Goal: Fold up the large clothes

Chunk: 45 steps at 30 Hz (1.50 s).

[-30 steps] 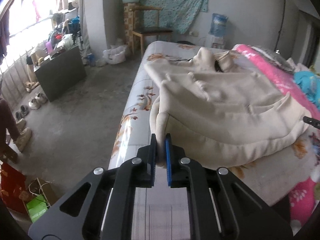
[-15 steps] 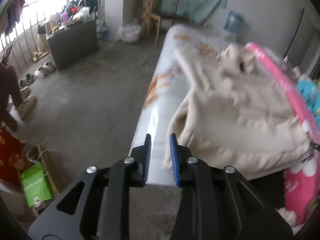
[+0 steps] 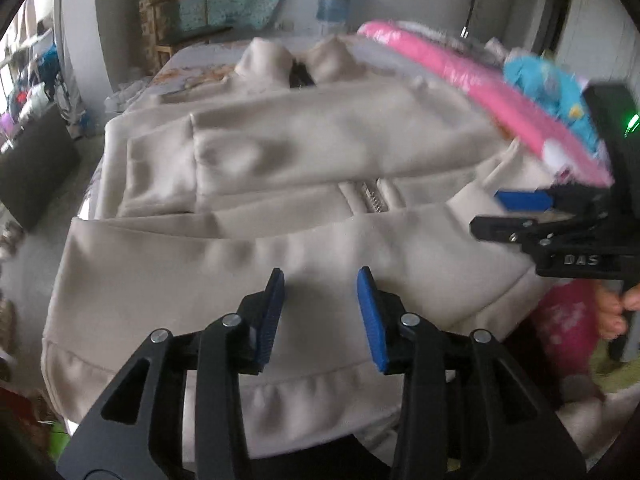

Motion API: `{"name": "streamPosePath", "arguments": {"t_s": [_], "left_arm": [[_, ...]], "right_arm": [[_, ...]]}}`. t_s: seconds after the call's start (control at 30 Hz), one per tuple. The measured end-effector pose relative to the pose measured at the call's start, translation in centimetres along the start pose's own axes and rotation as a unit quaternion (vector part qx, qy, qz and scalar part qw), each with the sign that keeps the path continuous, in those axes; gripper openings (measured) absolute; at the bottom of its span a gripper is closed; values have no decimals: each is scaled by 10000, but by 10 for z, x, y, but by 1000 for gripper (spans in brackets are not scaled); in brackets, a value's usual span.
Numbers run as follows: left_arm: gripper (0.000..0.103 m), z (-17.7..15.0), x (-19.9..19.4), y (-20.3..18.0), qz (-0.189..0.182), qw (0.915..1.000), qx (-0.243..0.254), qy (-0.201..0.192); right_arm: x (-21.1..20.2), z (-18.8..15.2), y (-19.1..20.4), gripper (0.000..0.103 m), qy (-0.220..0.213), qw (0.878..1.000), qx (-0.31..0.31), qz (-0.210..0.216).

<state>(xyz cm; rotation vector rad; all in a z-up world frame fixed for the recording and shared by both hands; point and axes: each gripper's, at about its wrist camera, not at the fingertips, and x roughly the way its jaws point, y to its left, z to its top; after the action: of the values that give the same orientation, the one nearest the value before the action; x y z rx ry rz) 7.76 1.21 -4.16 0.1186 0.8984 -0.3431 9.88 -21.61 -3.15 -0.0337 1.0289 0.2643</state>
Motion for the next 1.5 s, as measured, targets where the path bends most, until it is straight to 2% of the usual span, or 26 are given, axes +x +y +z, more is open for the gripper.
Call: {"name": "streamPosePath", "arguments": {"t_s": [0.07, 0.1, 0.13, 0.23, 0.4, 0.47, 0.57, 0.7, 0.87, 0.97, 1.07, 1.1, 1.17, 1.23, 1.37, 1.47, 1.5], "left_arm": [[22, 2, 2, -9, 173, 9996, 219, -59], [10, 2, 3, -13, 349, 9988, 317, -105], [3, 3, 3, -15, 380, 9984, 387, -142], [1, 4, -3, -16, 395, 9979, 457, -241], [1, 22, -48, -18, 630, 9910, 574, -1035], [1, 25, -40, -17, 699, 9903, 572, -1058], [1, 24, -17, -13, 671, 9934, 433, -829], [1, 21, -12, -14, 811, 9912, 482, -930], [1, 14, 8, -18, 1000, 9904, 591, -748], [2, 12, 13, -16, 956, 9916, 553, -668], [2, 11, 13, -17, 979, 9911, 615, -663], [2, 11, 13, -17, 986, 9908, 639, -667], [2, 10, 13, -17, 991, 9906, 660, -674], [2, 10, 13, -17, 992, 9906, 657, -673], [2, 10, 13, -17, 996, 9905, 667, -671], [2, 10, 14, -18, 1006, 9904, 670, -664], [2, 10, 14, -18, 1016, 9904, 668, -664]], "right_arm": [[2, 2, 6, 34, -41, 9998, -154, -94], [1, 2, 6, 18, -48, 9999, -138, -34], [0, 4, 5, 9, -49, 9999, -109, 9], [-6, 3, 3, 5, -173, 9998, -42, 12], [-53, 12, 11, 5, -1040, 9945, 33, -147], [-52, 14, 12, 5, -1162, 9929, 20, -265], [-23, 18, 9, 5, -917, 9953, 66, -316], [-12, 19, 7, 5, -887, 9953, 70, -370], [15, 13, 10, 5, -741, 9956, -45, -576], [14, 13, 10, 8, -739, 9957, -91, -554], [-5, 12, -9, 16, -781, 9966, 128, -238], [-16, 10, -19, 20, -873, 9955, 252, -280], [-37, 6, -40, 28, -1057, 9912, 394, -697], [-48, 3, -58, 41, -1082, 9871, 475, -1084], [-40, -1, -81, 42, -705, 9843, 340, -1580], [-25, -2, -83, 42, -510, 9857, 168, -1598], [-20, -1, -82, 35, -478, 9867, 97, -1550]]}}
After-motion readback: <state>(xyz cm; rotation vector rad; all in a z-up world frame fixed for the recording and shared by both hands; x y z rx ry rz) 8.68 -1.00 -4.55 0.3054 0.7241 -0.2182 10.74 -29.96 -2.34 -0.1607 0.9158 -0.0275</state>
